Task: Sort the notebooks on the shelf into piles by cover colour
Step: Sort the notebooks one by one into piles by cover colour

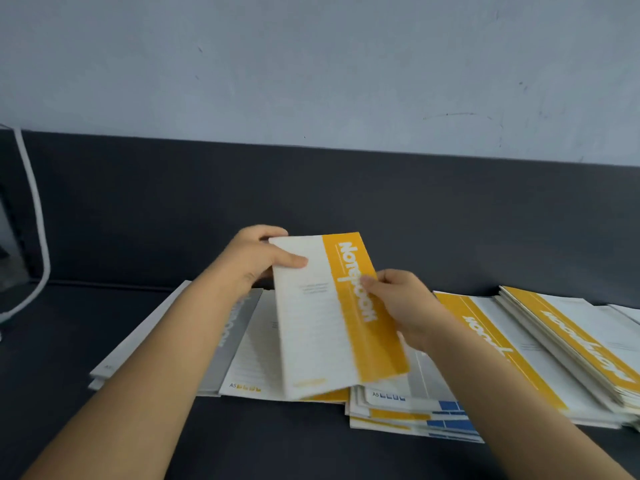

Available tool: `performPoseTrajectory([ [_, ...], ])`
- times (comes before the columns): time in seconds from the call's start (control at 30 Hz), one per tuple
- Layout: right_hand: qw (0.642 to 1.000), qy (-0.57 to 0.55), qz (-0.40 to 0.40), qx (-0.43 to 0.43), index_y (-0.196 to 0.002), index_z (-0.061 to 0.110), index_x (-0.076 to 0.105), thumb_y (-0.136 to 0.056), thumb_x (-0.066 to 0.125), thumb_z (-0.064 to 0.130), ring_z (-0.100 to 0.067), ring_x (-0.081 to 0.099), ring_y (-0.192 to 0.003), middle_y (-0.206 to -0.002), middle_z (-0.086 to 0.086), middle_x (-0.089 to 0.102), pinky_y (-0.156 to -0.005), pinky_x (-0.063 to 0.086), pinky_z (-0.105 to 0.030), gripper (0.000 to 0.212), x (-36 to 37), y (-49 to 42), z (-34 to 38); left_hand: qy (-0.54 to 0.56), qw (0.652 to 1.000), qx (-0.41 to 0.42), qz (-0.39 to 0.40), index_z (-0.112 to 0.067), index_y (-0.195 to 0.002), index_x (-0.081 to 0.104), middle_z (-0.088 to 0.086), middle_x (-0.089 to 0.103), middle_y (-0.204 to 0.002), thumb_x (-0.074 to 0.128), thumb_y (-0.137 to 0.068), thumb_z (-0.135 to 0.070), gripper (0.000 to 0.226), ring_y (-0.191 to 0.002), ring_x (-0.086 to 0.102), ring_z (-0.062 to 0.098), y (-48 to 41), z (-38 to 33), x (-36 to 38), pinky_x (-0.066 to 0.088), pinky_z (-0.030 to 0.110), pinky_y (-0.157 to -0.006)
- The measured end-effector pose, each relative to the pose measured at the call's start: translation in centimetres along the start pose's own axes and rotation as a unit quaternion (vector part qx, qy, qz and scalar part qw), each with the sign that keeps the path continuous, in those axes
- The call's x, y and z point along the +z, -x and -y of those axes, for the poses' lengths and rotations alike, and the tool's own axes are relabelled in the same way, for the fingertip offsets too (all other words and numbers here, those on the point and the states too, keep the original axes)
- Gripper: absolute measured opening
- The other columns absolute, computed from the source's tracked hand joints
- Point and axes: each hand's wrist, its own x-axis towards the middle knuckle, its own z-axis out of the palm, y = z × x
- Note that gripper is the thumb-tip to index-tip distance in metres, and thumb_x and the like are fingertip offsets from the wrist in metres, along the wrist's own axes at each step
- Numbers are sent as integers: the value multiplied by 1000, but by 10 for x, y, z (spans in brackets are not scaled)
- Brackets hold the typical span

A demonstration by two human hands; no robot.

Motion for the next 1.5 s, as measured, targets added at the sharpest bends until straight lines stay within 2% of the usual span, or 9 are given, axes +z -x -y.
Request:
performPoseTrajectory([
  [0.13,996,50,49,-57,-112,11,58,-92,56,2,-15,66,-89,-109,-5,65,-68,56,-22,23,26,8,-10,-102,990,51,-88,-13,-126,56,1,62,-105,85,-67,0,66,-92,64,17,-11,12,-10,51,29,-64],
  [0.3,900,413,3,-138,-146,21,31,-94,56,32,-23,30,-138,-152,-2,28,-109,30,-32,58,28,9,-20,-340,939,18,-55,-11,-118,58,6,62,-112,85,-71,-15,54,-96,62,21,-15,30,-5,52,29,-74],
  [0.43,866,497,29,-50,-146,19,28,-94,45,53,-28,31,-138,-149,-6,36,-112,26,-42,65,19,5,-23,-501,864,8,-51,-9,-101,57,6,60,-99,75,-81,-30,34,-76,55,14,-9,34,5,40,21,-56],
  [0.57,844,535,20,23,-150,31,21,-77,34,83,-34,1,-147,-159,-5,15,-106,-9,-69,91,15,-1,-26,-637,770,-26,16,-17,-136,45,8,45,-140,65,-76,-67,80,-131,39,29,-6,29,11,36,40,-102],
  [0.73,871,488,-38,41,-150,21,24,-79,37,79,-34,4,-146,-159,-12,14,-115,15,-57,92,-11,-16,-32,-613,733,-89,282,-33,-155,-3,-4,-8,-164,67,-65,-75,121,-150,-1,24,4,19,22,11,48,-121],
  [0.9,954,297,-15,33,-142,20,39,-76,64,62,-29,27,-139,-150,-7,33,-111,30,-49,82,-15,-17,-26,-507,806,-59,299,-38,-151,23,-7,23,-159,67,-73,-68,94,-144,30,21,1,29,31,26,45,-117],
  [1.0,981,191,-33,21,-135,15,46,-80,69,48,-25,44,-123,-137,-5,46,-98,39,-38,68,-16,-16,-21,-382,890,4,249,-27,-123,60,-8,65,-123,58,-88,-59,47,-110,61,11,5,31,42,47,34,-99],
  [1.13,998,62,-11,13,-117,15,56,-86,66,36,-9,49,-87,-103,6,53,-81,35,-31,39,-19,-12,-18,-255,949,1,185,-22,-95,66,-4,72,-97,67,-89,-41,20,-91,67,13,12,31,66,54,35,-88],
  [1.5,997,-70,28,-1,-109,9,58,-83,71,19,-15,61,-88,-103,0,64,-72,46,-26,31,8,-2,1,-80,994,-11,69,-10,-139,46,9,65,-119,67,-88,-6,55,-97,67,21,9,-12,8,55,31,-79],
])
